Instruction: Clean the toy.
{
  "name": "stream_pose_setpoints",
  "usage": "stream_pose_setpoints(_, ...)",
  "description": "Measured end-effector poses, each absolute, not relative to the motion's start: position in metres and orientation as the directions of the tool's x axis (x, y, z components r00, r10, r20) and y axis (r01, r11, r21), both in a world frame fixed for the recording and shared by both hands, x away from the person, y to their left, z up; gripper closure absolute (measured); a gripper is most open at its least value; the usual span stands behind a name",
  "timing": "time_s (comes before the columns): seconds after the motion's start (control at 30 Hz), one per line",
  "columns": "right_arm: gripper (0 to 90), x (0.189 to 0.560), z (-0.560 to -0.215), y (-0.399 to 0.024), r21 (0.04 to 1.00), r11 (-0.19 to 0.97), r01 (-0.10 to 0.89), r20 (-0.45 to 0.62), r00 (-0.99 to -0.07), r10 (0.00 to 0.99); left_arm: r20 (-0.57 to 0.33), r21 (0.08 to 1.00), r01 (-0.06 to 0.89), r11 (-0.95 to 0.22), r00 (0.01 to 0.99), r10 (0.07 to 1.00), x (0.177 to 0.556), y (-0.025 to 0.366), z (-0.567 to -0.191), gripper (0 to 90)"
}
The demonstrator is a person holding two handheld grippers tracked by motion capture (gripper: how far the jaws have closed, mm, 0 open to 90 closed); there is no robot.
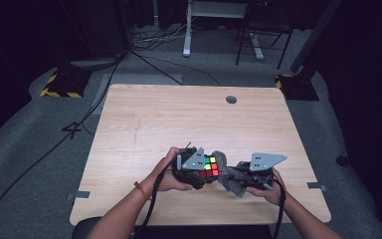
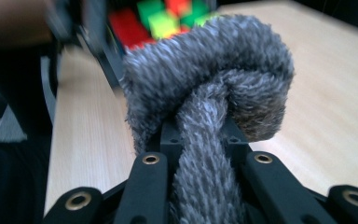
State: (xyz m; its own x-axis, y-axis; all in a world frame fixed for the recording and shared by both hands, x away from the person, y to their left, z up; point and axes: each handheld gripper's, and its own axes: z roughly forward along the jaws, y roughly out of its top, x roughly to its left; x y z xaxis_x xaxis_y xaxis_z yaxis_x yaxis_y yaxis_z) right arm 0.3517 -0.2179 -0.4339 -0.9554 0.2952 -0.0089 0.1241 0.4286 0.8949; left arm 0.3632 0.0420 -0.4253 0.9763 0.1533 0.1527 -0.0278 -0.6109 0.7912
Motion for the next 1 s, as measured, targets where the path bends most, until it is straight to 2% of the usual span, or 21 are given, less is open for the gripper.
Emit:
stream_pose_setpoints(0.17,77.0,0.353,-0.427,-0.221,0.909,0.401,0.119,-0.021,-0.944,0.328,0.161,0.796,-0.050,-0.603,0.978,0.132,0.357,0.035,-0.423,33.3)
stream_pose_setpoints(0.33,77.1,0.355,-0.438,-0.214,0.887,0.438,0.147,-0.016,-0.938,0.346,0.160,0.815,-0.058,-0.576,0.979,0.127,0.355,0.038,-0.417,33.3)
stream_pose_setpoints(0.57,77.2,0.353,-0.448,-0.204,0.859,0.488,0.154,-0.012,-0.947,0.320,0.143,0.853,-0.049,-0.520,0.979,0.142,0.357,0.048,-0.408,33.3)
stream_pose_setpoints(0.7,77.2,0.350,-0.451,-0.202,0.848,0.509,0.148,-0.016,-0.953,0.304,0.142,0.849,-0.038,-0.526,0.977,0.158,0.360,0.049,-0.408,33.4)
stream_pose_setpoints(0.83,77.2,0.348,-0.442,-0.209,0.879,0.461,0.127,-0.018,-0.955,0.297,0.155,0.822,-0.033,-0.568,0.973,0.169,0.363,0.049,-0.413,33.4)
stream_pose_setpoints(1.0,77.2,0.349,-0.428,-0.218,0.907,0.407,0.104,-0.036,-0.946,0.321,0.161,0.798,-0.050,-0.601,0.978,0.132,0.357,0.039,-0.421,33.3)
